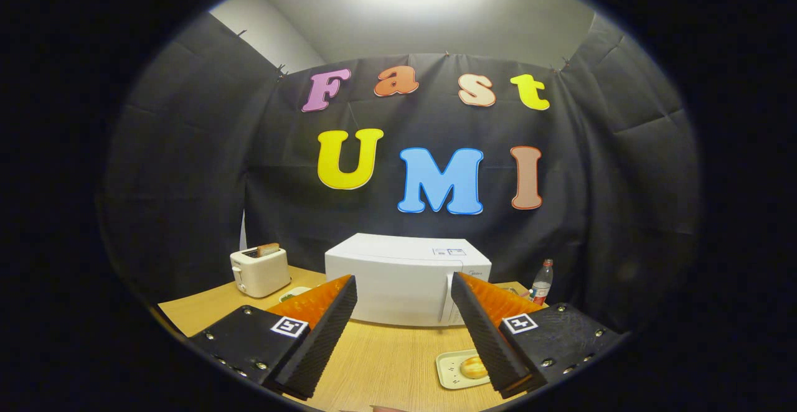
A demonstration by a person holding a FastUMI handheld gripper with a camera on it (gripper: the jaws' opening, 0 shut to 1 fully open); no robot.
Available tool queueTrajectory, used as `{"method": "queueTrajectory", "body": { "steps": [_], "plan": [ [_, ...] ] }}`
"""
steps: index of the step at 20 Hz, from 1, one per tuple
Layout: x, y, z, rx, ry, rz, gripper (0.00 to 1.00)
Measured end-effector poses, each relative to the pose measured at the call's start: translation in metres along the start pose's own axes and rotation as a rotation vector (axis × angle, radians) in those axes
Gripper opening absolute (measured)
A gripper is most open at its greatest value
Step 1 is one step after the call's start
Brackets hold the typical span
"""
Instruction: Open the microwave, put the food inside, and close the microwave door.
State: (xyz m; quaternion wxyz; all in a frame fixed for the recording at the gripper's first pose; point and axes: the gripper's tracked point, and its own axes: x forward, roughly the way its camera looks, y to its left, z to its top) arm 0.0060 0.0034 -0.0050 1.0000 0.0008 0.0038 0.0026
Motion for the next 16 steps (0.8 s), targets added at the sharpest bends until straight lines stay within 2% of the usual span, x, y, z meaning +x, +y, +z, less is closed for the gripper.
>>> {"method": "queueTrajectory", "body": {
  "steps": [7, 16],
  "plan": [
    [0.015, -0.010, -0.013, 0.031, 0.012, -0.003, 0.98],
    [0.065, -0.018, -0.042, 0.073, 0.036, -0.003, 0.98]
  ]
}}
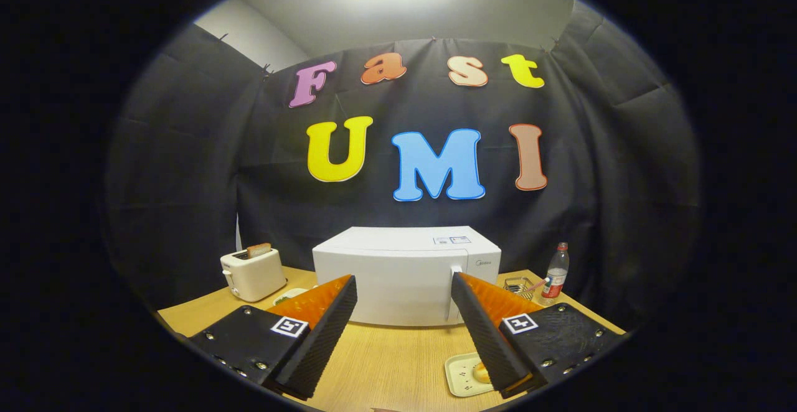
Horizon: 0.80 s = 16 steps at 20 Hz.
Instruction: Open the microwave, put the food inside, and close the microwave door.
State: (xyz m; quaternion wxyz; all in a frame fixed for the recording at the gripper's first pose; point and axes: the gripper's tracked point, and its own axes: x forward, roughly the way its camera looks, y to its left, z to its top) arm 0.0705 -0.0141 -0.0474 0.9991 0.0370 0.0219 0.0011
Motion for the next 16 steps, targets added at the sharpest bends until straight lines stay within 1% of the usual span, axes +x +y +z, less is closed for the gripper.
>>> {"method": "queueTrajectory", "body": {
  "steps": [3, 9, 13, 16],
  "plan": [
    [0.021, -0.005, -0.009, 0.010, -0.011, -0.007, 0.98],
    [0.068, -0.023, -0.036, 0.077, 0.019, -0.030, 0.98],
    [0.099, -0.045, -0.061, 0.030, 0.047, -0.087, 0.98],
    [0.125, -0.052, -0.079, 0.017, 0.065, -0.100, 0.98]
  ]
}}
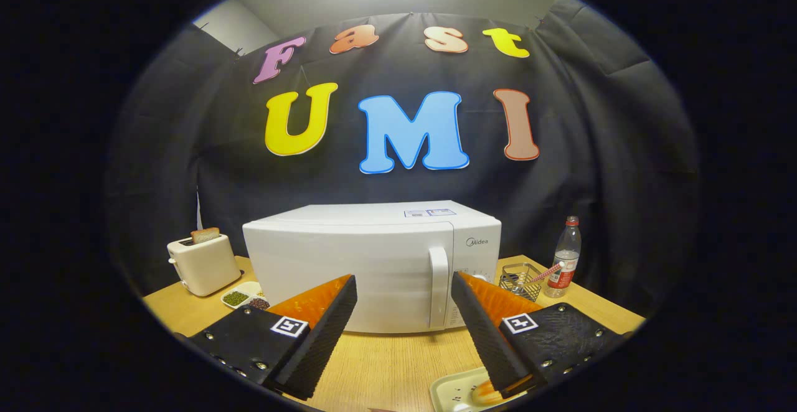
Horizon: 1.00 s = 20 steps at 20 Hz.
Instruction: Open the microwave, put the food inside, and close the microwave door.
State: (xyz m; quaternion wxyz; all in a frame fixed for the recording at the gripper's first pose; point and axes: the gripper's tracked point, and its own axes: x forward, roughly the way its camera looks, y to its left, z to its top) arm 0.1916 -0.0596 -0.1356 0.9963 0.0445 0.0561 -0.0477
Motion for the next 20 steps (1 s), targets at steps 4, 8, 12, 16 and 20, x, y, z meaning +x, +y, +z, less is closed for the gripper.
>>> {"method": "queueTrajectory", "body": {
  "steps": [4, 8, 12, 16, 20],
  "plan": [
    [0.035, -0.023, -0.021, 0.008, 0.032, -0.068, 0.98],
    [0.065, -0.033, -0.029, 0.044, 0.034, -0.076, 0.98],
    [0.088, -0.039, -0.036, -0.014, 0.040, -0.088, 0.96],
    [0.099, -0.041, -0.038, -0.082, 0.021, -0.100, 0.78],
    [0.101, -0.048, -0.050, -0.047, 0.065, -0.144, 0.33]
  ]
}}
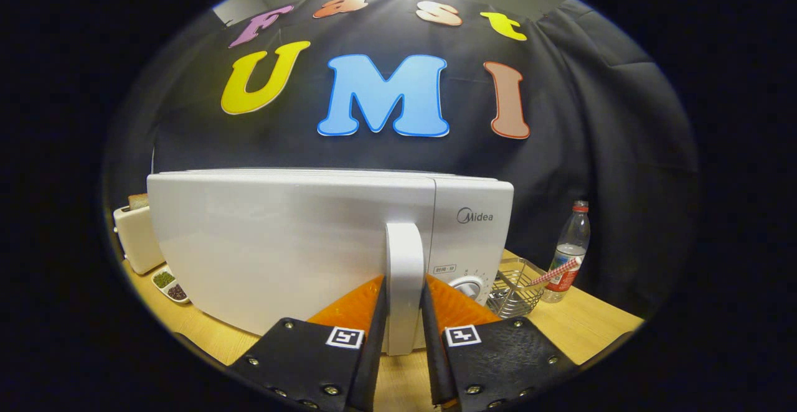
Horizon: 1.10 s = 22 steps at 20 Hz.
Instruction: Open the microwave, put the food inside, and close the microwave door.
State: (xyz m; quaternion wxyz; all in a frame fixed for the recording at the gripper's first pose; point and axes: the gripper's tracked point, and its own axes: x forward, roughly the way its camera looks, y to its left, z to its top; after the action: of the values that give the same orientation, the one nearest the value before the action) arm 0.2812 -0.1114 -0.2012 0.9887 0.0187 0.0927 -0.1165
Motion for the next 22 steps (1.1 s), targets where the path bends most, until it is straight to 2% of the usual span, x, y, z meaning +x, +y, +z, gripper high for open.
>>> {"method": "queueTrajectory", "body": {
  "steps": [1, 2, 3, 4, 5, 9, 15, 22],
  "plan": [
    [0.000, 0.000, 0.001, 0.009, 0.001, 0.003, 0.28],
    [0.001, 0.000, 0.002, 0.022, 0.010, 0.007, 0.28],
    [0.000, 0.001, 0.001, 0.032, 0.011, 0.017, 0.20],
    [-0.003, 0.001, 0.001, 0.040, 0.012, 0.031, 0.20],
    [-0.004, 0.001, 0.001, 0.056, 0.012, 0.050, 0.14],
    [-0.041, 0.003, -0.003, 0.092, -0.001, 0.077, 0.14],
    [-0.122, 0.026, -0.015, 0.107, 0.002, 0.194, 0.13],
    [-0.187, 0.061, -0.022, 0.126, 0.005, 0.264, 0.13]
  ]
}}
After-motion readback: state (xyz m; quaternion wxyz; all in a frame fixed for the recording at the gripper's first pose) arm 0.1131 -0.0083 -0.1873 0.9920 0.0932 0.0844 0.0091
